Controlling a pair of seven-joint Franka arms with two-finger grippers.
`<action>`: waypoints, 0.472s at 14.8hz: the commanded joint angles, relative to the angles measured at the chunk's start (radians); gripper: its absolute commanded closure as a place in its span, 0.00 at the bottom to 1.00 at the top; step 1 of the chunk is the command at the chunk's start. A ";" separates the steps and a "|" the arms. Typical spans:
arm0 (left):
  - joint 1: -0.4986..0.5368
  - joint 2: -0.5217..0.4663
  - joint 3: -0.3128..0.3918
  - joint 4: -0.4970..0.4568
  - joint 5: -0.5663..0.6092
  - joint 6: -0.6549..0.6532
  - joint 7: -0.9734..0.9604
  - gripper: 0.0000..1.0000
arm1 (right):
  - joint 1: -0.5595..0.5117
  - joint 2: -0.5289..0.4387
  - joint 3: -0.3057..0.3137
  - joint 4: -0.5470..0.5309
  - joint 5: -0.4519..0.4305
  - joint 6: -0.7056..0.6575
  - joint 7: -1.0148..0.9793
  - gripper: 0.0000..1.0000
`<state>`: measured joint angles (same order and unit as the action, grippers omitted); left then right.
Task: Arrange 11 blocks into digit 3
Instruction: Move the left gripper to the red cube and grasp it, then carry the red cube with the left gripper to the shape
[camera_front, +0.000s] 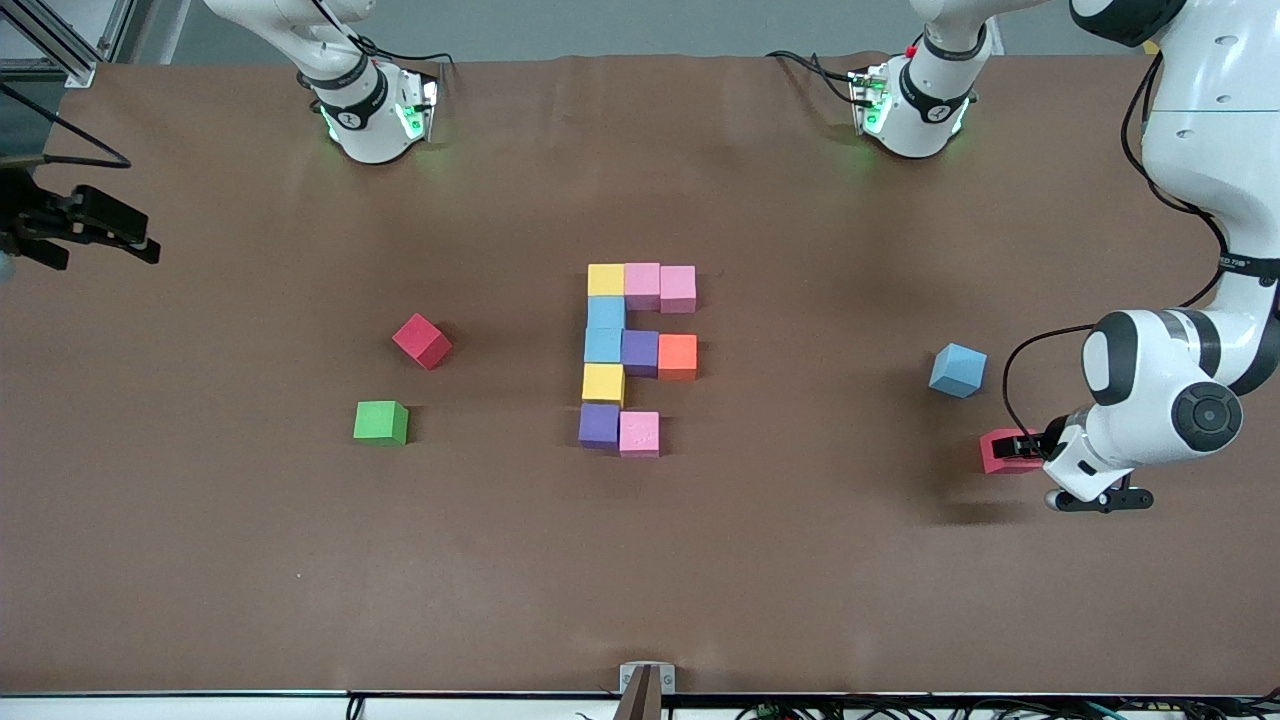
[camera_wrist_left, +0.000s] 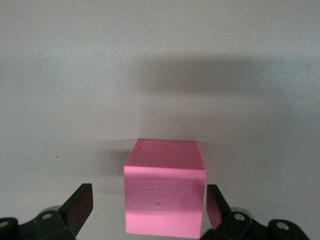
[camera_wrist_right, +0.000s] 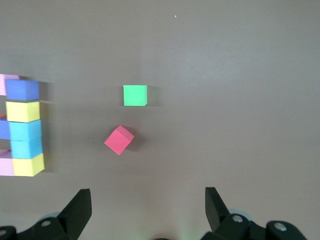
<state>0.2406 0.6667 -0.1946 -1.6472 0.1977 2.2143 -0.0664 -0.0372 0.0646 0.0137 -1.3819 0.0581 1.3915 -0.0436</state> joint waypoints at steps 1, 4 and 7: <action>0.005 0.017 -0.005 0.018 0.002 0.016 0.016 0.00 | -0.007 -0.031 0.006 -0.025 0.023 0.003 0.013 0.00; 0.005 0.040 -0.005 0.017 -0.003 0.067 0.016 0.03 | 0.034 -0.031 0.003 -0.028 -0.013 0.006 0.053 0.00; 0.000 0.057 -0.005 0.012 -0.004 0.110 0.013 0.14 | 0.068 -0.031 0.005 -0.026 -0.063 0.015 0.085 0.00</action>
<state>0.2395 0.7085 -0.1954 -1.6468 0.1976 2.3068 -0.0662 0.0130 0.0586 0.0179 -1.3824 0.0229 1.3945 0.0116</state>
